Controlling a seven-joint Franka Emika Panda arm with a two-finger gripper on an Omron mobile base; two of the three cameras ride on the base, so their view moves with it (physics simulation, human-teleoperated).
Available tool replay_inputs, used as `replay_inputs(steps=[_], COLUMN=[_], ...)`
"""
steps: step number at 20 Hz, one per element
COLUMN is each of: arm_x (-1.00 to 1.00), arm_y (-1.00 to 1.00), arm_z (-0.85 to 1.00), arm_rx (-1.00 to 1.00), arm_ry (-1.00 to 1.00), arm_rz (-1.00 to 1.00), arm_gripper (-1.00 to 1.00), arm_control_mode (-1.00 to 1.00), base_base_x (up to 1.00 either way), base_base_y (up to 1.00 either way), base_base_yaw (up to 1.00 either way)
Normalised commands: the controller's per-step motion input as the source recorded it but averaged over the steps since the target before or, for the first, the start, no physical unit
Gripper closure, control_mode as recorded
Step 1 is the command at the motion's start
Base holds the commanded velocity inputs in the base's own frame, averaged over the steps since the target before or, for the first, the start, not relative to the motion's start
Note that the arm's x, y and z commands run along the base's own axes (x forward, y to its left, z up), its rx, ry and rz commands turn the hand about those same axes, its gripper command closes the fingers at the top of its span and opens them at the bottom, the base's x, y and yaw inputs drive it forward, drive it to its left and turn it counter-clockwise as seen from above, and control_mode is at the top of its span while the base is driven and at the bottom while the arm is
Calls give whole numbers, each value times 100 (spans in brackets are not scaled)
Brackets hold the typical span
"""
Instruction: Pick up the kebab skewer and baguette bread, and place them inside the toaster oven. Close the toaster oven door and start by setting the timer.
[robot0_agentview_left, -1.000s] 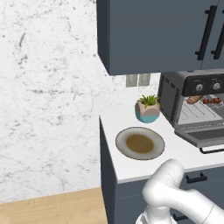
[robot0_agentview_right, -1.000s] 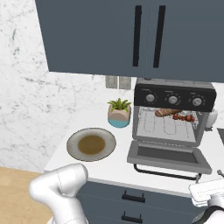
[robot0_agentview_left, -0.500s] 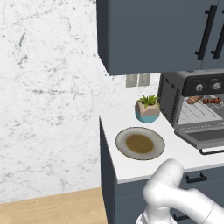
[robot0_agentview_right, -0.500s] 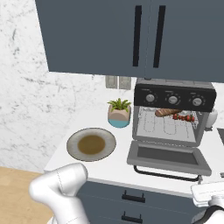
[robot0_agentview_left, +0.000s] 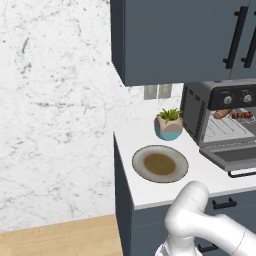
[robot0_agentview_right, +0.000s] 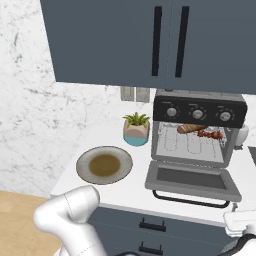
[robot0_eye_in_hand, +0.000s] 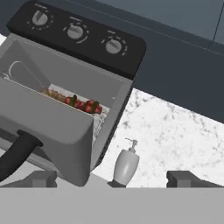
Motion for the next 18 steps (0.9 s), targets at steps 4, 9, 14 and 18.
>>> replay_inputs(steps=[4, 9, 14, 18], arm_x=[40, 29, 10, 0], arm_y=[0, 1, 22, 38], arm_z=[-28, -17, 2, 15], arm_rx=[-5, -2, 0, 0], arm_ry=[0, 0, -3, -13], arm_rz=[-15, -15, -7, 0], arm_gripper=[-100, -100, -100, -100], arm_control_mode=[-100, -100, -100, -100], base_base_x=[0, 0, 0, 0], base_base_y=[0, 0, 0, 0], base_base_yaw=[0, 0, 0, 0])
